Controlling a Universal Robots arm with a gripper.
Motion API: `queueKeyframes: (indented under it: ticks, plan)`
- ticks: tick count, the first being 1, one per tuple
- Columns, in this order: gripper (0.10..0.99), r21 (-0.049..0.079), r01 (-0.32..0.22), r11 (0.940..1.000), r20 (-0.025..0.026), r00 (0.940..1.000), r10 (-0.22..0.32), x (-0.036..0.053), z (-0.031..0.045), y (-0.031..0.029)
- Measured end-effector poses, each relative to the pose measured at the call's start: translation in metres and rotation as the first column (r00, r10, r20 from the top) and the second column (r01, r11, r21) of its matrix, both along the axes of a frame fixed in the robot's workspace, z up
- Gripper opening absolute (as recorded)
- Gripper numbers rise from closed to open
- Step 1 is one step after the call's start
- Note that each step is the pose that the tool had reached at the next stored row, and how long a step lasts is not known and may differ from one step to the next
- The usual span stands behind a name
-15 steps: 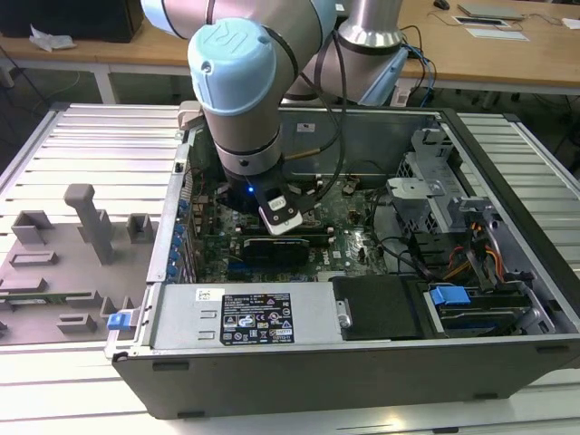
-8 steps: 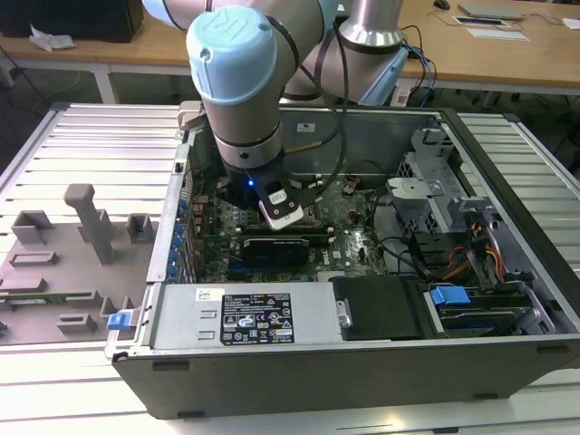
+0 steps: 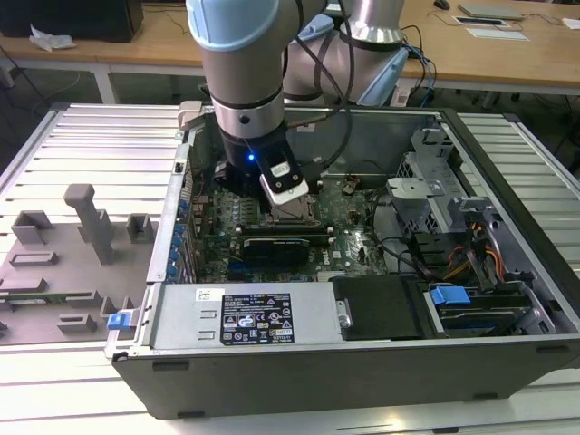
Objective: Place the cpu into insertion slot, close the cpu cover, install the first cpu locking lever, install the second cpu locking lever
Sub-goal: 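Install the second cpu locking lever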
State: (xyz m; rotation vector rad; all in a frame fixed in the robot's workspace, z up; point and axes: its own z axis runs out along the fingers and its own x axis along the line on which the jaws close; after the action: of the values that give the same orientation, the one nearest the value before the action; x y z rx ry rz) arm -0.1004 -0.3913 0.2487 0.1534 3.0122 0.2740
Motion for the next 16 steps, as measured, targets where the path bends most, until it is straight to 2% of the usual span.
queueKeyframes:
  ticks: [2,4,8,10,12,16]
  plan:
    - [0.106,-0.007,0.001,1.0,0.0001,1.0,-0.001,0.0003,0.007,0.0]
    - [0.106,-0.01,0.003,0.9999,0.0,1.0,-0.003,0.0006,0.0122,0.0001]
    - [0.106,-0.01,0.006,0.9999,-0.0029,1.0,-0.006,0.0065,0.0124,0.0001]
    - [0.106,-0.01,0.007,0.9999,-0.0059,1.0,-0.007,0.0199,0.0111,0.0001]
    - [0.106,-0.01,0.007,0.9999,-0.0072,0.9999,-0.008,0.023,0.0071,0.0001]
    - [0.106,-0.01,0.008,0.9999,-0.008,0.9999,-0.008,0.0233,-0.0022,0.0001]
